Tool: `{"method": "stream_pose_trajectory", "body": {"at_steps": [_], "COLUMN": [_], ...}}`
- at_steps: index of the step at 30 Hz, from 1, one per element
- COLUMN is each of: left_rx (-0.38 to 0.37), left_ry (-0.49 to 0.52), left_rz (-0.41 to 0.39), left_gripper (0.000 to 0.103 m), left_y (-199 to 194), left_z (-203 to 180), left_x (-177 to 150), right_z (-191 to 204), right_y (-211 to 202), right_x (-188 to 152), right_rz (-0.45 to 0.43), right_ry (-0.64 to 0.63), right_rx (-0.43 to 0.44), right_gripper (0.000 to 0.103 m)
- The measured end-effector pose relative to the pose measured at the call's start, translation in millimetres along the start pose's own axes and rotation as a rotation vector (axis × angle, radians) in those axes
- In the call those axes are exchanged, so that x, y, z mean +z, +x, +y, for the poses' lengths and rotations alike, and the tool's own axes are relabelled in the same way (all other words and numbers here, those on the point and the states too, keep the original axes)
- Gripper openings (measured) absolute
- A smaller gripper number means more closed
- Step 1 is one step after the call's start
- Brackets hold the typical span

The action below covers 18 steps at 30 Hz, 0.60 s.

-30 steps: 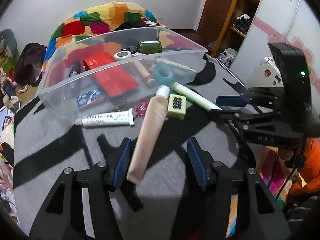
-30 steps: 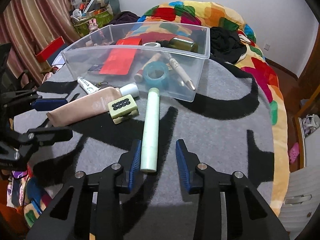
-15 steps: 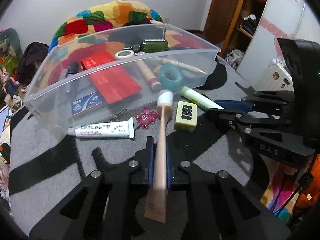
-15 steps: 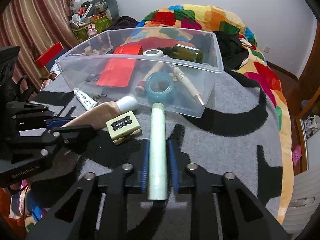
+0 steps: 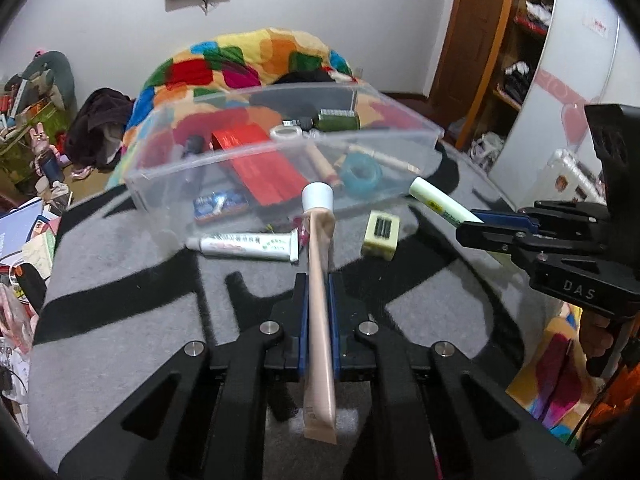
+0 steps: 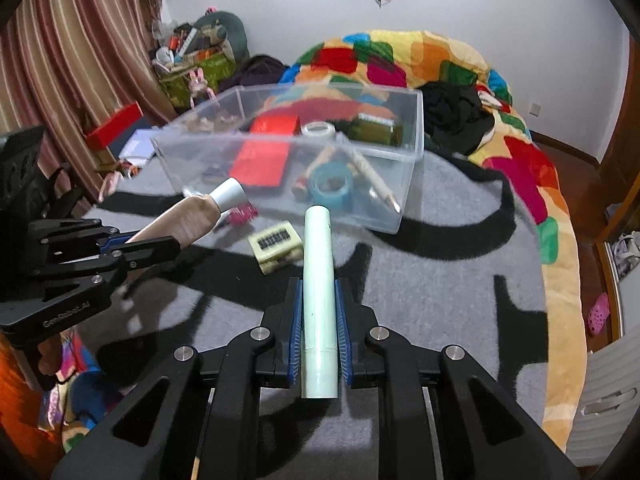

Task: Organize objects
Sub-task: 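Carry both tubes over the box and open both tools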

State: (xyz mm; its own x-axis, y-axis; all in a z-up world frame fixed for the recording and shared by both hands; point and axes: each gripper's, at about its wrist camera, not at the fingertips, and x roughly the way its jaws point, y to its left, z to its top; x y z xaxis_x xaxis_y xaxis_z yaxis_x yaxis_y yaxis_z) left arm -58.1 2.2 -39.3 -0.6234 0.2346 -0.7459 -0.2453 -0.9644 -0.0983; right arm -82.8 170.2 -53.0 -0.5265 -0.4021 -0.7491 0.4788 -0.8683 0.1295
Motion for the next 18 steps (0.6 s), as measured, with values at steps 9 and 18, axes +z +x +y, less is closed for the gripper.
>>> {"method": "stream_pose_trajectory", "body": {"at_steps": [9,18], "left_rx": [0.025,0.084], "left_ry": [-0.03,-0.086], "left_rz": [-0.11,-0.126], "left_gripper": [0.008,0.008], "left_y": [-29.1,-21.3], "left_z": [10.4,41.0], "left_x": [24.1,59.0], "right_z": [7.4,2.0], "right_y": [-25.1,-5.7], "right_x": [31.7,74.0], "right_rz": [-0.104,-0.123], "right_ry": [0.002,0.016], "right_rx": [0.011,-0.02], "right_gripper": [0.014,0.014]}}
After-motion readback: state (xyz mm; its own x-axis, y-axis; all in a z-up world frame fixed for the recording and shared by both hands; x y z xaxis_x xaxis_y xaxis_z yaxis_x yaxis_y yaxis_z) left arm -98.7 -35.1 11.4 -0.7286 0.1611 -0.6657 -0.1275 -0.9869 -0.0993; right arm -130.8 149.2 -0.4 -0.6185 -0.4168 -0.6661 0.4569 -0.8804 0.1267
